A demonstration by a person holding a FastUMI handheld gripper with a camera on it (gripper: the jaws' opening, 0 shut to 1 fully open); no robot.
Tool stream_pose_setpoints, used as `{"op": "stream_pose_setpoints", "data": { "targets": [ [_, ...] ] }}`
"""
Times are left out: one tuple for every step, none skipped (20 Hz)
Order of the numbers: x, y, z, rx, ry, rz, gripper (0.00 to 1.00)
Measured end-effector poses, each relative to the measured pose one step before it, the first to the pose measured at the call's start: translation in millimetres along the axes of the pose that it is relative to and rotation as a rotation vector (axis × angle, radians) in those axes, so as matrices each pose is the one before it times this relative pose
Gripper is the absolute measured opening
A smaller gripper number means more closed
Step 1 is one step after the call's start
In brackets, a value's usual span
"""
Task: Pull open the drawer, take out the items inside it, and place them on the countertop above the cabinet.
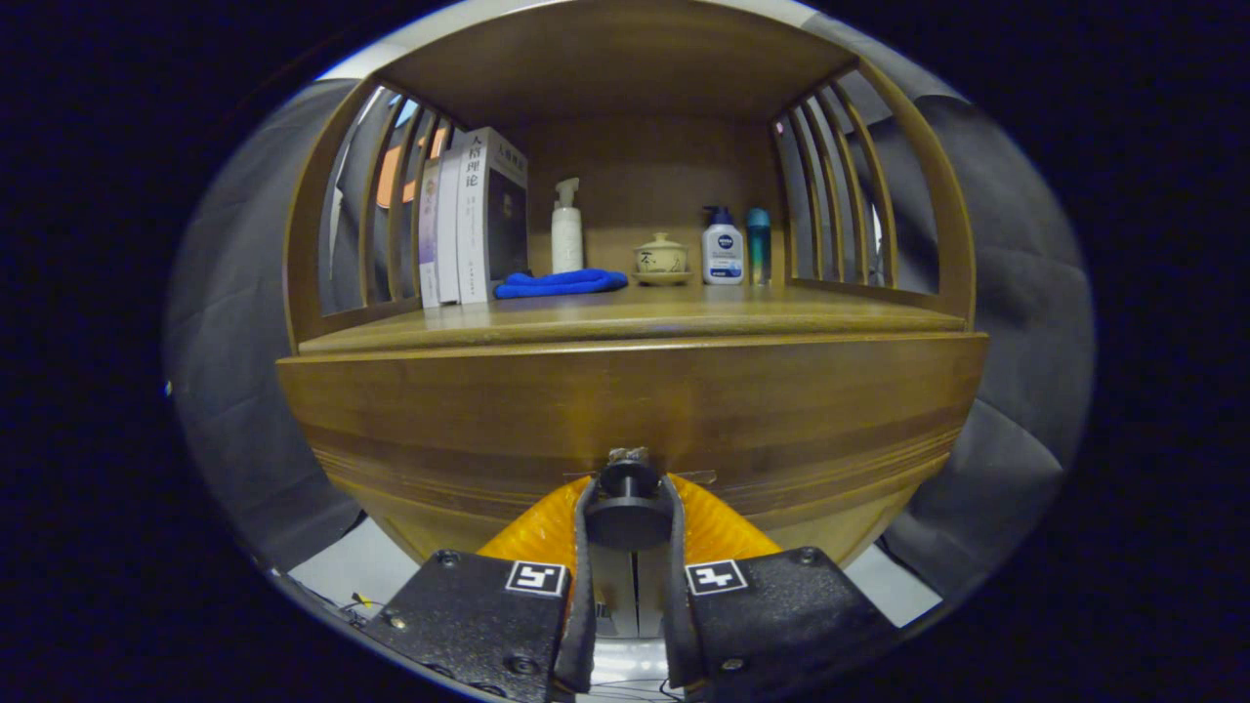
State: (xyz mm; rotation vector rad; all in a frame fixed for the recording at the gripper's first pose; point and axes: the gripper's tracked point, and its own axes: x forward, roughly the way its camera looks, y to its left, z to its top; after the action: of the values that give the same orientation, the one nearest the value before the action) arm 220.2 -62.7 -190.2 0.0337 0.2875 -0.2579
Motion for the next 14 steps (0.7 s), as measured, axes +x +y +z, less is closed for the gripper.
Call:
{"op": "stream_pose_setpoints", "data": {
  "targets": [
    [-5.56, -0.35, -1.01, -0.00101, 0.00083, 0.00118, 0.32],
    [-5.74, -0.73, -2.45, 0.00004, 0.00124, 0.00159, 0.32],
    [-6.30, -0.62, -1.56, 0.00306, 0.00036, 0.00096, 0.32],
    [-6.04, 0.02, -3.00, 0.00012, -0.00111, 0.00059, 0.32],
    [-6.59, -0.31, -1.86, -0.00422, -0.00226, 0.00024, 0.32],
    [-6.98, -0.42, -2.96, -0.00725, -0.00109, 0.00179, 0.32],
    [-6.76, -0.32, -1.88, -0.00430, -0.00089, 0.00242, 0.32],
    [-7.59, -1.03, -2.58, 0.00289, 0.00094, 0.00363, 0.32],
    [-6.87, -0.36, -1.86, 0.00648, 0.00180, 0.00438, 0.32],
    [-6.10, -0.04, -2.60, 0.00752, 0.00212, 0.00461, 0.32],
    [-5.94, -0.02, -2.02, 0.00440, 0.00070, 0.00184, 0.31],
    [-5.45, -0.14, -2.63, -0.00187, 0.00042, 0.00079, 0.31],
    [-6.36, -0.63, -1.98, -0.00220, 0.00128, 0.00191, 0.32],
    [-6.74, -0.44, -3.38, 0.00202, 0.00227, 0.00348, 0.31]
  ]
}}
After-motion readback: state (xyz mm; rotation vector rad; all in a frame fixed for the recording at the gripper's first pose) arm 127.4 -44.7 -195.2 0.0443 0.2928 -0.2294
